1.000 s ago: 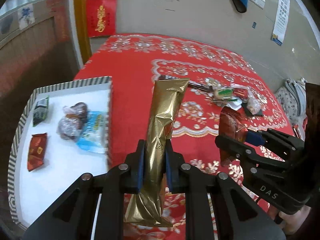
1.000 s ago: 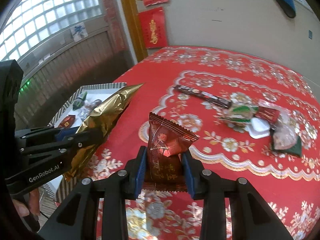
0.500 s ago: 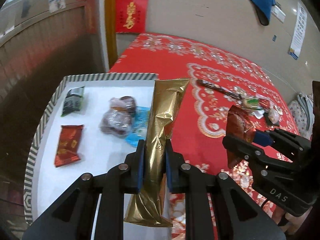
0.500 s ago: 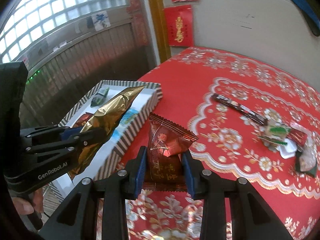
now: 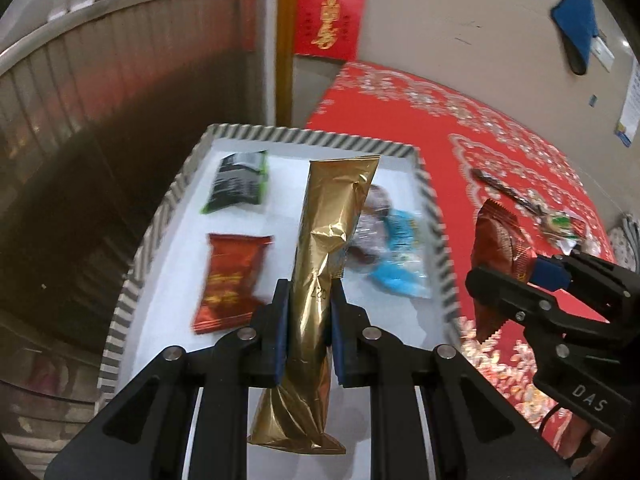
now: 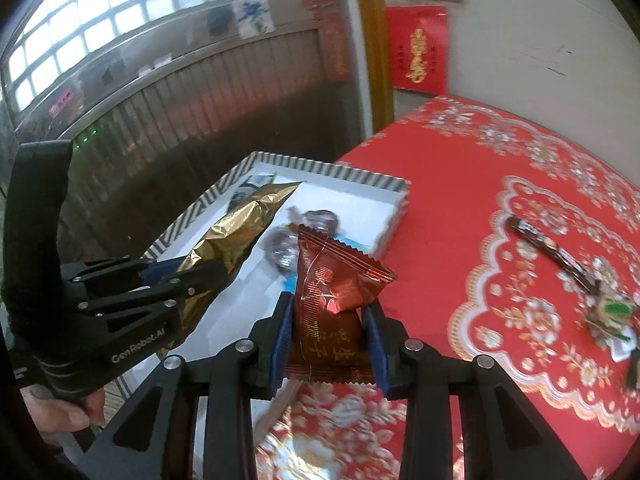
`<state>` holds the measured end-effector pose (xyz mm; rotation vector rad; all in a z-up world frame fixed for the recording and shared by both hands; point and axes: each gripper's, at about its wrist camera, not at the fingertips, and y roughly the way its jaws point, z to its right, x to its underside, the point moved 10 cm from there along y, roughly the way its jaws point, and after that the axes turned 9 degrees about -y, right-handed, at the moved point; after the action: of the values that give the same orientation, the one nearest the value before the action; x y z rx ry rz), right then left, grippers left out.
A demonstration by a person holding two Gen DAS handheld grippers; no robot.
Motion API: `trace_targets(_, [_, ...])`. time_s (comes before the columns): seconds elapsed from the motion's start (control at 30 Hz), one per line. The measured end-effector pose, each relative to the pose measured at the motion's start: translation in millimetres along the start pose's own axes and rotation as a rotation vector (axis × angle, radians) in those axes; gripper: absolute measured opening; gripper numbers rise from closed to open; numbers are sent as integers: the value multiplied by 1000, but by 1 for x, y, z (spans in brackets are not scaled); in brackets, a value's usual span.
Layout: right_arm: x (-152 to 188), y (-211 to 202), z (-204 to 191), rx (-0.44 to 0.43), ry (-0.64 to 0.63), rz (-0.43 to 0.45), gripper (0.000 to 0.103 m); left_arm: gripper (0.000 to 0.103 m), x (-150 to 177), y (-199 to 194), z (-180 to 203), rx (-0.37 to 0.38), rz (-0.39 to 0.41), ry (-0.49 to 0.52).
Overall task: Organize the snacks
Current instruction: 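Carry the gold bar and red-brown cake to the white tray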
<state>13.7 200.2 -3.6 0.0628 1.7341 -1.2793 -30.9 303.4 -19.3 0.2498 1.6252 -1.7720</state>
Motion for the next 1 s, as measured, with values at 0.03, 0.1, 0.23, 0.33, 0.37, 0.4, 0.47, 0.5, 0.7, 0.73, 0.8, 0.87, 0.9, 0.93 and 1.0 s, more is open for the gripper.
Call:
trace_targets(0.03, [-2,3,-3,-5,-6,-3,35,15,0,2,-6,-8,-1,-8])
trace_targets(0.1, [-6,11,-13,-23,-19,-11,35,15,0,4,-14,-17,-3,-20])
trace_targets(0.23, [-8,24,-28,-50,-39,-30,35,15,0,6,-28,-32,2,-39])
trace_targets(0.33, [-6,34,-38,-65,-49,-49,35,15,-2,6,-31,-43,13,-39])
trace_targets(0.37, [-4,38,-41,-71,-51,-60,35,15,-2,7,-32,-45,16,-40])
trace_targets(0.4, [-3,42,-43,-74,-54,-67,35,16,-2,7,-33,-47,18,-39])
trace_targets(0.47, [0,48,-48,-75,-61,-83,35,15,-2,7,-35,-54,24,-39])
trace_targets(0.5, [1,51,-49,-75,-61,-89,35,16,-2,7,-37,-60,28,-39])
trace_targets(0.7, [10,65,-58,-84,-63,-127,35,16,-2,10,-42,-82,32,-43])
trace_targets(0.73, [11,66,-59,-84,-65,-129,35,16,0,12,-43,-80,24,-47])
trace_targets(0.8, [11,67,-60,-81,-66,-130,36,17,1,14,-43,-80,15,-52])
trace_targets(0.87, [12,67,-61,-80,-62,-130,37,22,2,15,-43,-86,13,-54])
trace_targets(0.9, [12,67,-61,-79,-61,-133,38,28,2,16,-44,-89,9,-56])
trace_targets(0.93, [13,67,-62,-82,-61,-135,38,36,2,18,-44,-89,6,-59])
trace_targets(1.0, [12,66,-63,-111,-48,-131,38,52,2,18,-45,-87,3,-67])
